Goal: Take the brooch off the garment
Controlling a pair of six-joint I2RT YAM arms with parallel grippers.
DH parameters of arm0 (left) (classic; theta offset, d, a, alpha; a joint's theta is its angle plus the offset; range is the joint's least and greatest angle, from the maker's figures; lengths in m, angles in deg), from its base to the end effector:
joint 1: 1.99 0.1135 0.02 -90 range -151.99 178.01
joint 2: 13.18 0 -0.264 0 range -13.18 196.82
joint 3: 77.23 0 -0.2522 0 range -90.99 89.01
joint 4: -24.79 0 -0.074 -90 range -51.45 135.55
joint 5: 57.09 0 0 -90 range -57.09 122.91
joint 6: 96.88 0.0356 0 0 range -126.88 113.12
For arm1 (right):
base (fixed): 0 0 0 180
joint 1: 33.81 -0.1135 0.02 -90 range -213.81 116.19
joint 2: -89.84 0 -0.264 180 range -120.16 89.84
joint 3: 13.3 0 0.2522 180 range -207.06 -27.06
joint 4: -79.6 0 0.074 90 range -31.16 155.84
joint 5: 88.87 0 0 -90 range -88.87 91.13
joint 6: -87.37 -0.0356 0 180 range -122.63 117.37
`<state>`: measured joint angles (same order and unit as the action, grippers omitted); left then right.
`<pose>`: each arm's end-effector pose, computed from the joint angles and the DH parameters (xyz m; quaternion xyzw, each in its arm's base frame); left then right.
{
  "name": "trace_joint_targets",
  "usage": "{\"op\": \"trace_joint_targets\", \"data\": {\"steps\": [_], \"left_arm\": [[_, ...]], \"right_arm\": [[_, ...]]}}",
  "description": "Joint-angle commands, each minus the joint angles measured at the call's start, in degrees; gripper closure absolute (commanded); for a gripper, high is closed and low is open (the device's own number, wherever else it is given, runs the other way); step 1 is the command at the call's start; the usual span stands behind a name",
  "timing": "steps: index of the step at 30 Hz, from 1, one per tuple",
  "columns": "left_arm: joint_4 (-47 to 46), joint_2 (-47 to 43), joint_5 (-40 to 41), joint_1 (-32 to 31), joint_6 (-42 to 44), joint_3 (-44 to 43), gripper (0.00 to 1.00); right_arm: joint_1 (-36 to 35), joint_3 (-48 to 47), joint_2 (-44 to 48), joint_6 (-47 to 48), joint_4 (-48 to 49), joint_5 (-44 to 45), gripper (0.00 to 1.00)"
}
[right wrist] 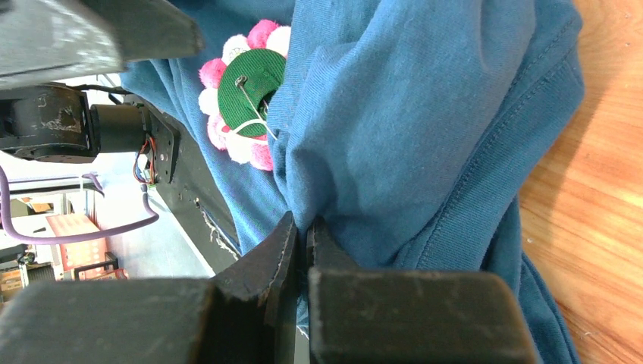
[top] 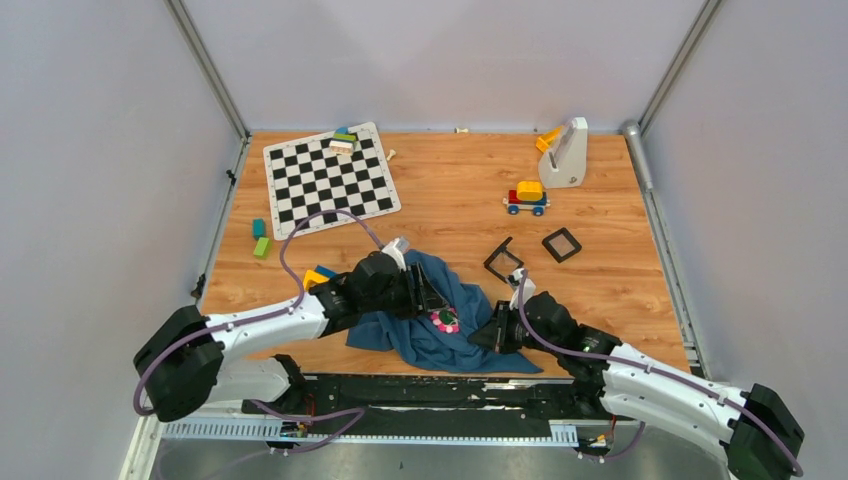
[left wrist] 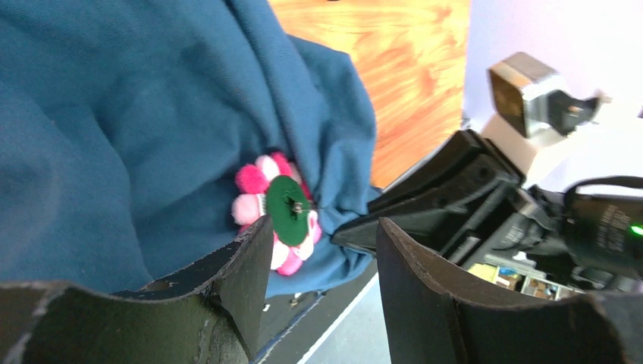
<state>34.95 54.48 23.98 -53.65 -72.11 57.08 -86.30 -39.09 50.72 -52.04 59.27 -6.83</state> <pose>0.1483 -0.1964 0.2053 -0.0657 0.8709 -0.4467 0.1944 0.0884 0.1232 0.1614 -0.0564 0.8782 0.4043 0.2492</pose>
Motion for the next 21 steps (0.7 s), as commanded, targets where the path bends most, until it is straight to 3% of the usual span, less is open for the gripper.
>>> {"op": "trace_joint_targets", "data": {"steps": [1,8,10,11,13,15,19,21], "left_arm": [[0.7,3.2,-1.4,-0.1,0.6,-1.2,0.41],[-10.1,8.7,-9.1,-0.1,-4.4,2.5,0.43],[-17.8,9.9,-10.6,-0.1,-7.4,5.1,0.54],[-22.3,10.1,-10.7,-0.1,-8.4,5.9,0.65],[-26.0,9.2,-9.8,0.0,-9.7,7.6,0.82],[-26.5,6.9,-7.9,0.0,-9.3,8.8,0.94],[-22.2,1.1,-5.2,0.0,-5.5,8.1,1.00],[-18.6,-1.1,-5.3,0.6,-2.5,6.6,1.00]], "right_arm": [[-0.3,-0.1,1.1,0.3,1.2,-0.1,1.00],[-0.3,1.1,2.1,0.1,2.6,0.2,1.00],[-0.3,1.5,2.2,-0.1,3.2,0.3,1.00],[-0.4,1.7,2.2,-0.2,3.5,0.3,1.00],[-0.3,1.9,2.3,-0.5,3.6,0.2,1.00],[-0.3,2.0,2.6,-0.5,3.6,-0.1,1.00],[-0.3,1.7,3.6,0.0,2.9,-0.5,0.99],[-0.3,0.3,4.3,1.0,1.5,-0.3,0.88]]}}
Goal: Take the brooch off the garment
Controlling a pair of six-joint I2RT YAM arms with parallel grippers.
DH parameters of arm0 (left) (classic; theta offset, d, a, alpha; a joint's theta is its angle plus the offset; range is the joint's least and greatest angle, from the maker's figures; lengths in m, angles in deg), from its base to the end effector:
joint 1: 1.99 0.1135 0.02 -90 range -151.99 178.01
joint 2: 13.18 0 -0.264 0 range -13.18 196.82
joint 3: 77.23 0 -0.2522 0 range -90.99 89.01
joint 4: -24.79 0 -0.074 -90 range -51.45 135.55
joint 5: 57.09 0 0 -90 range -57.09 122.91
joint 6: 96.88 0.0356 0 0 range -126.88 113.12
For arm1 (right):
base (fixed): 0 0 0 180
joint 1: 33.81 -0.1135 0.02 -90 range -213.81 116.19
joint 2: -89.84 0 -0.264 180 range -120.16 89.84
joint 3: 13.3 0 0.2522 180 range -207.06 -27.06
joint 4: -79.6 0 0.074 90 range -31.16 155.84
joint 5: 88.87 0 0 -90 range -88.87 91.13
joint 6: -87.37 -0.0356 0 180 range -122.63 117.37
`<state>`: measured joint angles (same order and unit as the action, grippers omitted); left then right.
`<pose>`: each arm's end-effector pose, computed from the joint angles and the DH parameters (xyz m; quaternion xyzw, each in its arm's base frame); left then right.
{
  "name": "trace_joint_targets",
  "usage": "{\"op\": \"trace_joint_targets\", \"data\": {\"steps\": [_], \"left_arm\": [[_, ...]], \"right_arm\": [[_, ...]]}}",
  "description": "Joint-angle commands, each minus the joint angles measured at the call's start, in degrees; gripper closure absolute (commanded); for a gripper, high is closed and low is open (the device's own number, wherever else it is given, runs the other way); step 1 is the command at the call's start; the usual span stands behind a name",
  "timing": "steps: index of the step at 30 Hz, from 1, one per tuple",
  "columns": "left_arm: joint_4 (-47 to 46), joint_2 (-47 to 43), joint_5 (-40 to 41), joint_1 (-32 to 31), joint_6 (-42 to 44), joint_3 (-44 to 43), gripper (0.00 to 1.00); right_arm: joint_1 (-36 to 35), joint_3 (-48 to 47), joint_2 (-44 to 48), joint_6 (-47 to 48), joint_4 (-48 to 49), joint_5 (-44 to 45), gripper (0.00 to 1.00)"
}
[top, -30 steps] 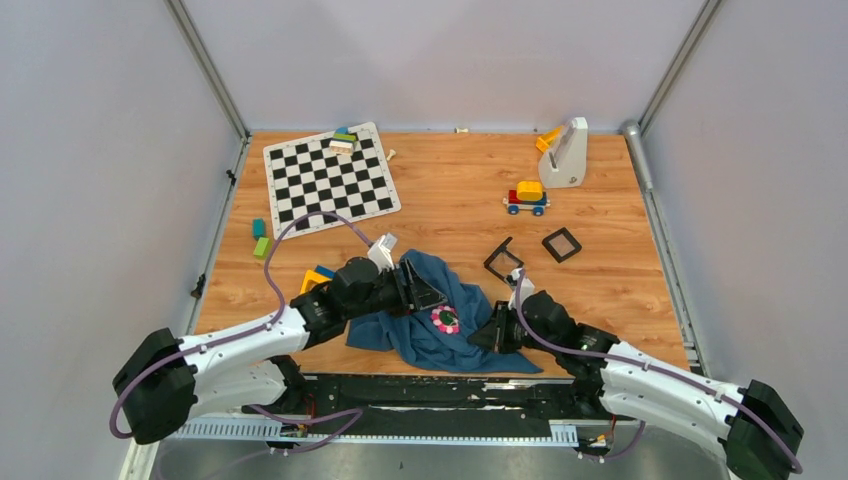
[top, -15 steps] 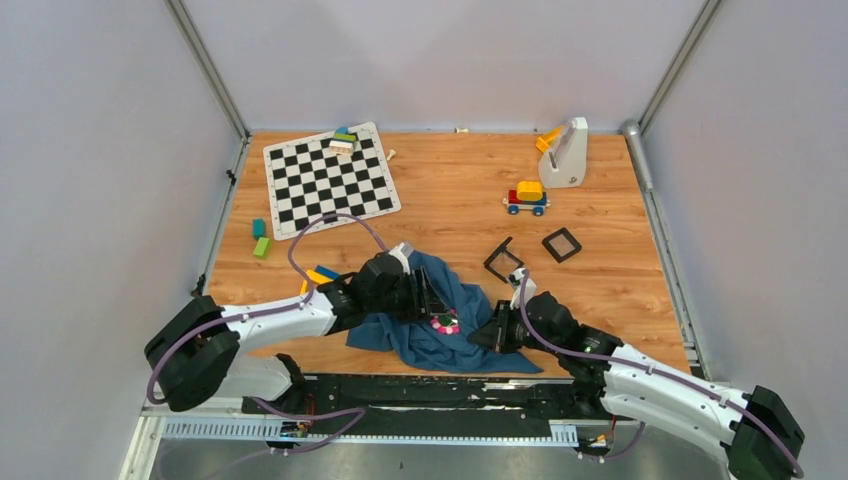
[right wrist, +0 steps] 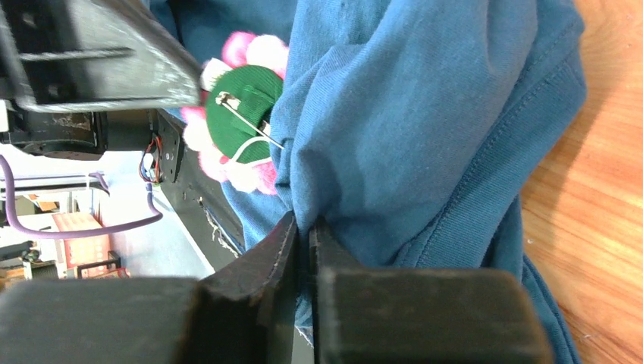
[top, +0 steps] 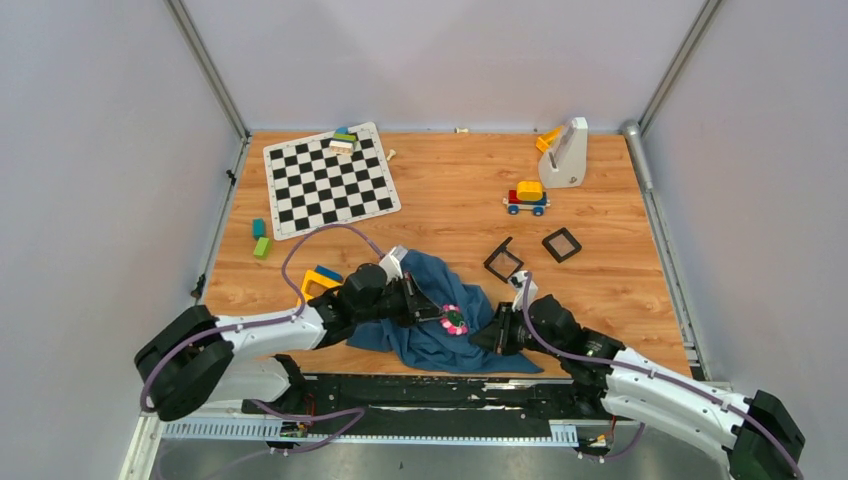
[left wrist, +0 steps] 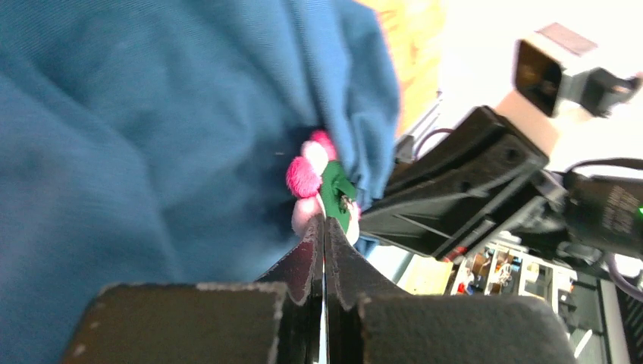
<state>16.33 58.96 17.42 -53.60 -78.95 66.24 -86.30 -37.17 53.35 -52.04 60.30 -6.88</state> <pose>0.1419 -0.1944 0.1685 -0.0810 0.8446 -0.5097 0.1424 0.0853 0.1193 0.1576 -0.0573 0.8709 0.4145 0.2576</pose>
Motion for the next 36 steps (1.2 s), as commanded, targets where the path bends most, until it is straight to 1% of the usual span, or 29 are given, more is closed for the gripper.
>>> {"op": "trace_joint_targets", "data": {"steps": [1,3,6,7,9,10,12,13,15,16,19,20,22,26,29,30,33,34,35,36], "left_arm": [[1.2,-6.9,1.0,0.8,5.4,-3.1,1.00],[4.7,-8.6,-0.2,2.3,8.6,-4.7,1.00],[8.2,-9.5,-5.9,6.5,13.5,-7.2,1.00],[9.0,-9.1,-9.3,7.5,14.5,-7.8,1.00],[11.4,-8.1,-13.6,9.7,18.6,-10.1,1.00],[13.0,-7.7,-14.3,10.4,22.3,-12.4,1.00],[22.4,-6.4,-12.9,10.8,27.8,-16.8,1.00],[29.1,-5.5,-10.8,10.8,29.7,-18.1,1.00],[32.6,-5.1,-10.6,10.8,29.4,-19.8,0.98],[32.1,-5.2,-11.1,10.8,28.5,-18.8,0.95],[25.4,-6.8,-13.2,10.3,21.9,-13.1,0.89],[24.3,-7.1,-13.3,10.0,20.9,-12.1,0.87],[23.4,-7.6,-12.7,8.5,19.4,-10.8,0.82],[23.4,-7.0,-11.0,5.4,17.8,-9.4,0.74],[19.8,-6.3,-11.8,5.0,14.9,-6.2,0.69],[17.6,-6.2,-12.2,5.0,14.3,-5.4,0.68],[14.4,-6.9,-12.3,5.0,11.7,-1.9,0.62],[13.1,-7.4,-12.1,5.0,10.6,-1.4,0.56],[12.2,-7.6,-12.0,5.0,10.0,-0.1,0.54],[10.5,-8.1,-12.0,5.1,8.7,0.4,0.49]], "right_arm": [[-0.4,-2.5,2.2,1.6,-0.8,0.0,0.79],[-0.3,-4.7,3.8,2.8,-3.1,0.4,0.64],[-0.2,-7.8,7.2,5.6,-4.9,0.7,0.55],[-0.3,-8.6,8.3,6.5,-5.3,1.1,0.52],[-0.3,-9.8,10.7,8.2,-6.2,2.9,0.41],[-0.3,-10.1,11.6,8.9,-6.8,4.2,0.37],[-0.2,-10.8,12.9,9.8,-8.1,7.2,0.31],[-0.2,-11.5,12.8,10.1,-9.2,7.9,0.29],[-0.2,-13.0,11.3,10.0,-11.3,10.6,0.29],[-0.2,-13.7,9.9,9.8,-12.2,11.0,0.28],[-0.2,-16.4,3.2,8.7,-14.6,12.4,0.22],[-0.2,-17.5,0.5,8.1,-15.1,12.4,0.21],[-0.1,-19.3,-4.4,6.9,-15.5,11.7,0.20],[-0.1,-20.7,-12.8,3.8,-14.7,9.7,0.22],[0.1,-18.5,-16.4,2.0,-11.8,5.8,0.28],[0.3,-16.9,-16.6,1.4,-9.1,3.8,0.29],[0.5,-10.7,-15.8,-0.4,3.7,-1.4,0.36],[0.5,-8.7,-15.5,-1.0,8.0,-2.3,0.39],[0.5,-7.1,-15.4,-1.4,11.1,-2.8,0.43],[0.5,-6.0,-15.4,-1.6,13.7,-3.1,0.47]]}}
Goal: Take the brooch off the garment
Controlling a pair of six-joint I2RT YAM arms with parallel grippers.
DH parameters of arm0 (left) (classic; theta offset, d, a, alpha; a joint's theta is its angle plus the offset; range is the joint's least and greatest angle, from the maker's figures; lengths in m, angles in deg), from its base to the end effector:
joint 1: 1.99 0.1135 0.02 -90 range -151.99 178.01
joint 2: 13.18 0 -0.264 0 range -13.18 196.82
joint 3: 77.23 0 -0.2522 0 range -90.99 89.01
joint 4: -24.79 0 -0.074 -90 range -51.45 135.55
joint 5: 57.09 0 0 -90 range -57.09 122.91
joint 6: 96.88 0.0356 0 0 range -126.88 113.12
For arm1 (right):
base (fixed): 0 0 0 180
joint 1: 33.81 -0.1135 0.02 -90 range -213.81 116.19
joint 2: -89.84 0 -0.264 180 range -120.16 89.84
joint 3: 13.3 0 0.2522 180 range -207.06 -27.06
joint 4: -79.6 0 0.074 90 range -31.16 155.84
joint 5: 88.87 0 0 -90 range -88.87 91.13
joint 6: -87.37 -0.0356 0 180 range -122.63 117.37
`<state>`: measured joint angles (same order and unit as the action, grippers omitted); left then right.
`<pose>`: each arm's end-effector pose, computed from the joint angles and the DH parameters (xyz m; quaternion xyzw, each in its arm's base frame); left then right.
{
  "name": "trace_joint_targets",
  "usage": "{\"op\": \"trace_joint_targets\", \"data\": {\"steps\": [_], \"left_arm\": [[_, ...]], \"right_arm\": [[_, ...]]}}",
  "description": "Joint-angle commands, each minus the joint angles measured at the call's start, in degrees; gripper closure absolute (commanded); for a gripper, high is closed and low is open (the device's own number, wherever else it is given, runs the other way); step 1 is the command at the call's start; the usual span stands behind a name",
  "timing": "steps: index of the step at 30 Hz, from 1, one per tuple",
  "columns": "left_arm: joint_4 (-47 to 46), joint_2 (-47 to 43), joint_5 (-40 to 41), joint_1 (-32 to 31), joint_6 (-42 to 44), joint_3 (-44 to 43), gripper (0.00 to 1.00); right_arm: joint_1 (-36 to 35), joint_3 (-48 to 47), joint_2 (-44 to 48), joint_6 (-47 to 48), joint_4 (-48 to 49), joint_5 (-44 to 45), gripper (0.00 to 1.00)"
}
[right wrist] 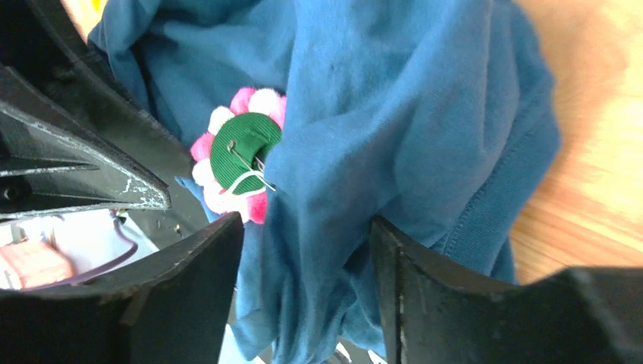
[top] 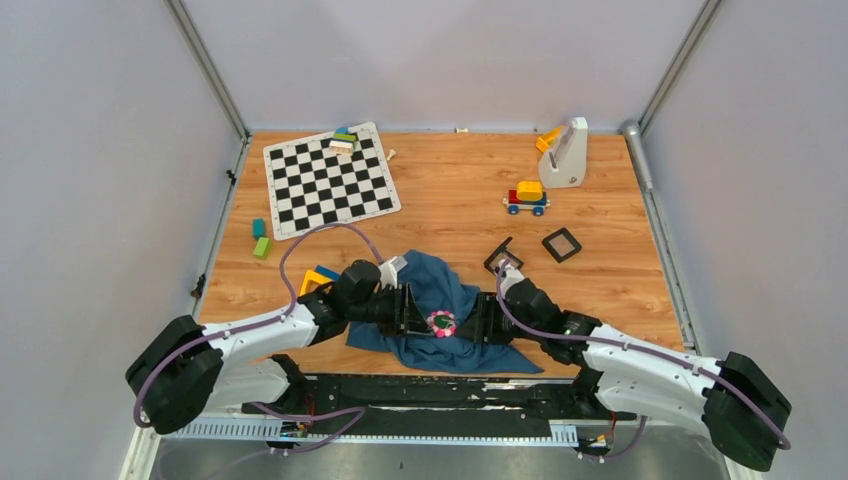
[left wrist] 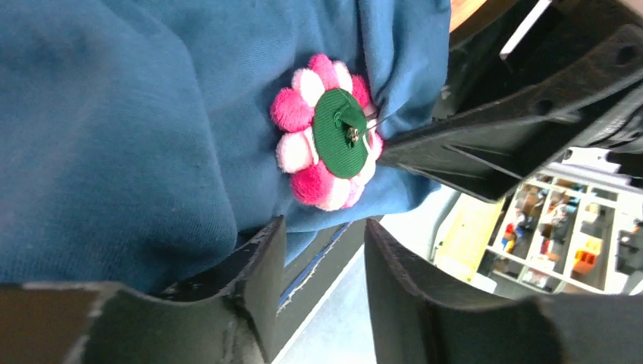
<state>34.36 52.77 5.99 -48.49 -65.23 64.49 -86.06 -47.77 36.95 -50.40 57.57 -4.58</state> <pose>0.1397 -0.1706 0.1735 0.0129 0.8773 -0.4696 0.0982 0.1094 0.1471 0.1734 -0.0563 0.9053 0.3497 0.2343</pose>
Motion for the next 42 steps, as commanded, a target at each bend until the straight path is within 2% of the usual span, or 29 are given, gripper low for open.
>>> {"op": "trace_joint_targets", "data": {"steps": [1,4,5,7,8,12,14,17,20,24,33,35,37,38,39,40,42], "left_arm": [[-8.1,-2.1,-0.6,0.2,-5.5,3.1,0.45],[-11.5,-2.9,-1.1,1.1,-7.6,5.5,0.36],[-13.4,-2.9,-1.3,1.3,-8.5,6.4,0.28],[-20.7,-2.6,-1.6,2.0,-12.4,9.5,0.21],[-26.2,-2.4,-1.2,2.3,-15.3,11.8,0.20],[-36.3,-1.9,0.9,2.4,-19.4,15.0,0.22],[-38.4,-2.1,2.2,2.3,-19.7,15.5,0.26],[-41.8,-3.4,5.4,2.3,-20.1,15.9,0.33],[-42.8,-4.9,6.9,2.3,-19.7,15.4,0.36],[-38.6,-5.6,6.7,2.4,-18.1,13.4,0.38],[-39.5,-1.0,4.9,2.3,-18.9,12.9,0.51],[-40.2,0.6,4.4,2.2,-18.8,12.7,0.57],[-41.5,1.8,4.1,2.2,-18.3,12.7,0.69],[-42.3,2.2,4.3,2.2,-17.7,12.7,0.82],[-42.5,2.2,4.3,2.4,-17.1,12.6,0.89],[-41.8,2.0,4.1,3.0,-15.4,12.4,0.98],[-38.5,1.5,1.9,4.8,-12.1,11.3,1.00]], "right_arm": [[0.3,5.4,1.0,-3.4,18.1,-5.4,0.52],[0.3,7.4,0.6,-5.0,23.0,-4.8,0.71],[0.2,8.2,0.5,-5.7,25.3,-4.6,0.79],[0.3,10.0,0.3,-7.3,29.5,-4.4,0.99],[0.2,10.4,0.4,-8.0,31.1,-4.3,1.00],[0.1,14.5,1.9,-10.0,39.3,-2.8,1.00],[0.0,15.4,2.5,-9.1,42.3,-2.5,1.00],[-0.2,13.8,2.8,-6.7,41.9,-2.4,1.00],[-0.2,12.7,2.5,-5.9,41.2,-2.3,1.00],[-0.5,12.3,1.9,-5.5,42.2,-2.2,1.00],[-2.1,10.6,-0.6,-3.9,43.6,-2.3,1.00],[-2.7,10.1,-1.4,-3.4,44.0,-2.7,1.00],[-3.0,9.8,-1.6,-3.1,44.2,-3.0,1.00],[-3.0,9.7,-1.5,-3.0,43.8,-3.3,1.00],[-3.1,9.7,-1.0,-2.9,42.9,-3.5,0.99],[-3.0,9.7,0.0,-2.9,41.6,-3.3,0.91],[-3.0,9.5,3.0,-3.4,37.1,-1.8,0.66]]}}
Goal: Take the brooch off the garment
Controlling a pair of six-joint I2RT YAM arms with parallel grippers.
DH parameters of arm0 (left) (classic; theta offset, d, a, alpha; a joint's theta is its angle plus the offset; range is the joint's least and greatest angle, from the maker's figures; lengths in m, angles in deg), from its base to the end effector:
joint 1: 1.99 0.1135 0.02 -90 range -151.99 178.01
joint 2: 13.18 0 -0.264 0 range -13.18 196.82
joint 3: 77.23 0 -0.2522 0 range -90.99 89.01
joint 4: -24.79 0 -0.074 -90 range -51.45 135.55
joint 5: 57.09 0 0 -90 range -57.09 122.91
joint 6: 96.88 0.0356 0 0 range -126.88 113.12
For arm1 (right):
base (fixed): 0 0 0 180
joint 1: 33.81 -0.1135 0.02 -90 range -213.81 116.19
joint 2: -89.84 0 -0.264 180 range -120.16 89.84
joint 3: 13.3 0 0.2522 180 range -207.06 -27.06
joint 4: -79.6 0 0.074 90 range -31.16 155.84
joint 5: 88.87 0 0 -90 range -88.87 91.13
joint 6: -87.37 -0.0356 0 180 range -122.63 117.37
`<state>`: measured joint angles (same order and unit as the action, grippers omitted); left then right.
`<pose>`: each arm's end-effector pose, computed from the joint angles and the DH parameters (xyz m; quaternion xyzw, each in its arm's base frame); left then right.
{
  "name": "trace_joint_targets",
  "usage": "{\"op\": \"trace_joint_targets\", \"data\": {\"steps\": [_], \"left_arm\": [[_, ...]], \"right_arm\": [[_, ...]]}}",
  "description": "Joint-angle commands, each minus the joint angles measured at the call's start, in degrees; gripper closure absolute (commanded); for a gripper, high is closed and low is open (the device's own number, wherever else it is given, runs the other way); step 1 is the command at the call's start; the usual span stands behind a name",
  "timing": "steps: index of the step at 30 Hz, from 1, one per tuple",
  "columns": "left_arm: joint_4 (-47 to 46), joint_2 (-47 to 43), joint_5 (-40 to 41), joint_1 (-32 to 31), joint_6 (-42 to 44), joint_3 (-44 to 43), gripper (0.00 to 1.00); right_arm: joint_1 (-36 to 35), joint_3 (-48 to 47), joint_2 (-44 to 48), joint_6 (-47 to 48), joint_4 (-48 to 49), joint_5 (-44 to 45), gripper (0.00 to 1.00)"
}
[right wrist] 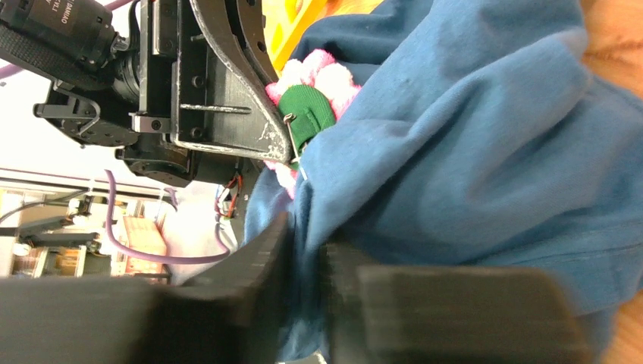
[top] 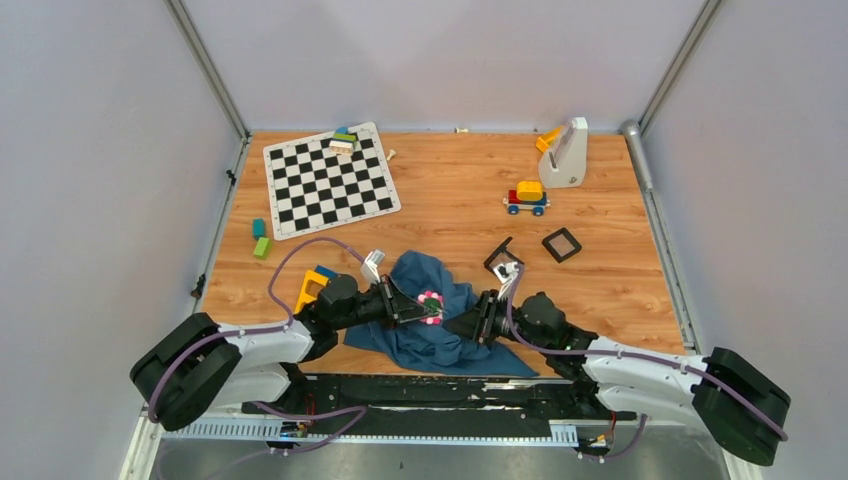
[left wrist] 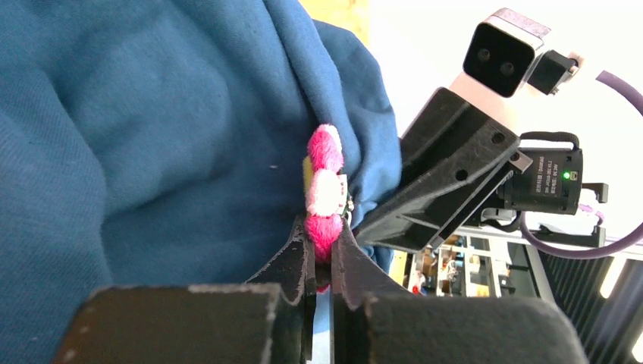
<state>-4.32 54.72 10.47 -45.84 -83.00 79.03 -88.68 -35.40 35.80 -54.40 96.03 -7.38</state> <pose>0.1383 -0.1517 0.1546 -0.1026 0.7807 -0.5940 0.1648 0.1017 0.1537 0.1646 -0.0664 0.7924 0.5193 0.3132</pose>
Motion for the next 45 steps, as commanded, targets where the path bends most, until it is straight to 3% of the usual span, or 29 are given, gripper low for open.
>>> {"op": "trace_joint_targets", "data": {"steps": [1,6,9,13,16,21,25,29,33,45], "left_arm": [[0.9,-0.4,-4.2,3.0,6.8,-4.6,1.00],[-6.5,3.6,-19.5,6.9,11.1,-8.5,1.00],[-5.6,6.1,-26.2,7.1,14.1,-13.1,1.00],[-8.2,8.3,-33.5,7.1,13.9,-16.3,1.00],[-4.0,7.0,-36.3,7.0,16.7,-18.7,1.00],[24.0,1.7,-35.8,7.0,33.6,-25.4,1.00],[34.7,-1.2,-35.5,7.0,40.2,-30.0,1.00],[35.1,-1.9,-36.0,6.9,40.5,-30.9,1.00],[34.1,-1.5,-36.5,5.8,40.5,-30.7,1.00],[33.2,0.1,-36.4,2.7,41.1,-32.5,1.00]], "right_arm": [[-0.4,-3.2,6.3,0.4,-4.4,2.0,0.57],[-0.3,-4.9,20.1,2.0,-16.9,6.2,0.34],[0.7,-7.4,27.4,4.5,-23.6,6.8,0.21],[5.5,-15.8,26.5,10.0,-35.4,2.6,0.12],[11.5,-21.7,21.8,14.7,-41.0,-4.9,0.14],[21.2,-25.1,17.5,21.5,-40.4,-21.3,0.16],[24.0,-25.1,14.5,24.1,-36.0,-32.1,0.21],[24.0,-21.6,13.0,22.1,-25.5,-40.1,0.27],[24.1,-18.2,13.3,19.5,-16.4,-42.4,0.30],[23.6,-21.1,7.2,23.4,-17.9,-43.5,0.45]]}}
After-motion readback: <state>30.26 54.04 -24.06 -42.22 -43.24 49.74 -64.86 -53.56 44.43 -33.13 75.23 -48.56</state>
